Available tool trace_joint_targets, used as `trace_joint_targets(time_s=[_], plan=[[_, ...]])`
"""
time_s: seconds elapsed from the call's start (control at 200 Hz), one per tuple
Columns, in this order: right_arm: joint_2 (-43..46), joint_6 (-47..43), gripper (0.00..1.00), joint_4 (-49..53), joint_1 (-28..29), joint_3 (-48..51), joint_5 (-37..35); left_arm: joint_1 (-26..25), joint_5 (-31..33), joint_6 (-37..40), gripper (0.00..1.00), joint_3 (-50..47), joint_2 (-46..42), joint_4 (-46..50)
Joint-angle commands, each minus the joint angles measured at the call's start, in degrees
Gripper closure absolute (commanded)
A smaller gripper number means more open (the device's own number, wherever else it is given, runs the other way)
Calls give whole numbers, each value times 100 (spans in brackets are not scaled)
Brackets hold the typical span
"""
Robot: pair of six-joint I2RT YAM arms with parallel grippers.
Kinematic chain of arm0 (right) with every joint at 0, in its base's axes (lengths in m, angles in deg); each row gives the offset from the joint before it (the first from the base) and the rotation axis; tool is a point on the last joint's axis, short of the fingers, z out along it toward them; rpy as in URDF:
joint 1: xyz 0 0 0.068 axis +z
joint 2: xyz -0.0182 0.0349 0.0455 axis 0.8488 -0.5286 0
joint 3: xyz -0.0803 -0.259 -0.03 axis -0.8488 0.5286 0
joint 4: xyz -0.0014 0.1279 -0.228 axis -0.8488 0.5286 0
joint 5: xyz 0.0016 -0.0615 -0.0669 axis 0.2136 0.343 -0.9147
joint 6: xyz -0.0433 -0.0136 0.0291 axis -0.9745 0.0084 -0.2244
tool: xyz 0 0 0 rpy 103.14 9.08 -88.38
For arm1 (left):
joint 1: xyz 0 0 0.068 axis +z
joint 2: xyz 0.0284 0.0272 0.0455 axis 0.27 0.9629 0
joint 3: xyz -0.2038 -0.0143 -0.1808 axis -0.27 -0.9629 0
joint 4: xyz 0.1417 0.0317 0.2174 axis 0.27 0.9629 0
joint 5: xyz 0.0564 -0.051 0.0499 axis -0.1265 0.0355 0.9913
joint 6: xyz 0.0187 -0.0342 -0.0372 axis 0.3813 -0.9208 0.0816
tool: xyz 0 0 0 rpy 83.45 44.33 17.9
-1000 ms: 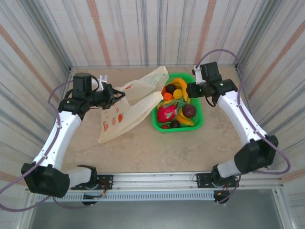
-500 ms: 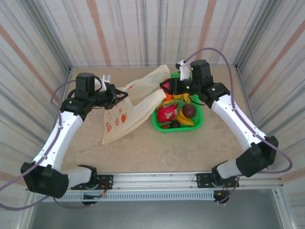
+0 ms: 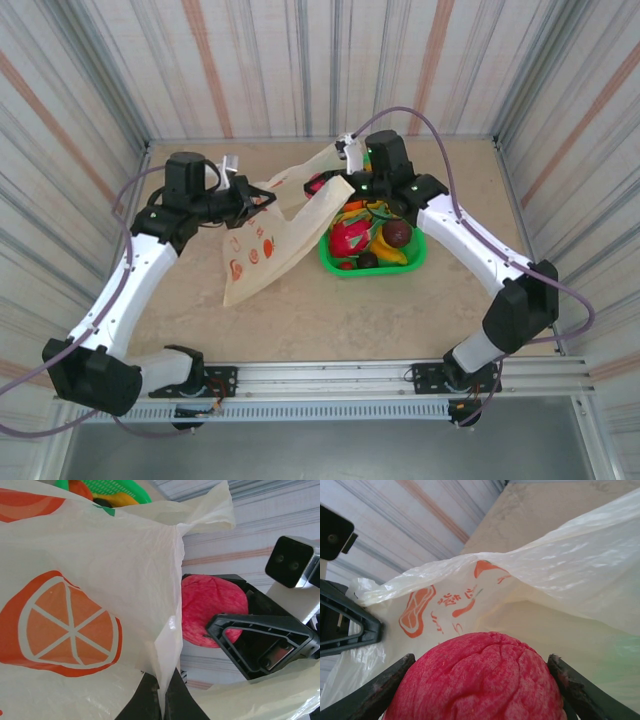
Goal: Place the fake fruits into the plastic bag and tie a complex knot
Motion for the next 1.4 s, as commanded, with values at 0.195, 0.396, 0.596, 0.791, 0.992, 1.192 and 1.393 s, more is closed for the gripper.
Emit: trace_joint_targets(time_s=[0.195,0.396,0.596,0.791,0.992,1.192,1.393], plan=[[-283,351,43,-627,248,268,320,-184,104,-104,100,35,11,-229],[-634,440,42,-770,446,403,288,-338,195,-250,100,-64,93,-492],[-964,380,32,-663,449,437,179,-453,223,-307,100,-103,162,-624],[-1062,303,18,-550,454,406,144,-455,279,-271,100,-139,177,-662],[-1037,178,11,-362,453,359,57,-437,345,-241,100,-191,184,-631],[-908,107,11,-153,408,263,-48,-392,332,-204,100,-231,165,-607],[-728,45,11,92,334,191,-151,-348,327,-126,100,-302,101,-546]])
